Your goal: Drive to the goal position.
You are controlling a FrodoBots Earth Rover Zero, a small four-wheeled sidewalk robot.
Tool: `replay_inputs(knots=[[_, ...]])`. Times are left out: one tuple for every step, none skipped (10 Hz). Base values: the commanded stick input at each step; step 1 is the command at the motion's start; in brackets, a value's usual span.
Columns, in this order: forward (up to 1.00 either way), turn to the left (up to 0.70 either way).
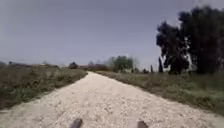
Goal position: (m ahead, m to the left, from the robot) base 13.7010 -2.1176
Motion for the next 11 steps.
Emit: replay_inputs(knots=[[0.70,0.15],[0.70,0.34],[0.70,0.25],[0.70,0.17],[0.70,0.09],[0.70,0.00],[0.70,0.00],[0.70,0.00],[0.70,0.00],[0.70,0.00],[0.70,0.00]])
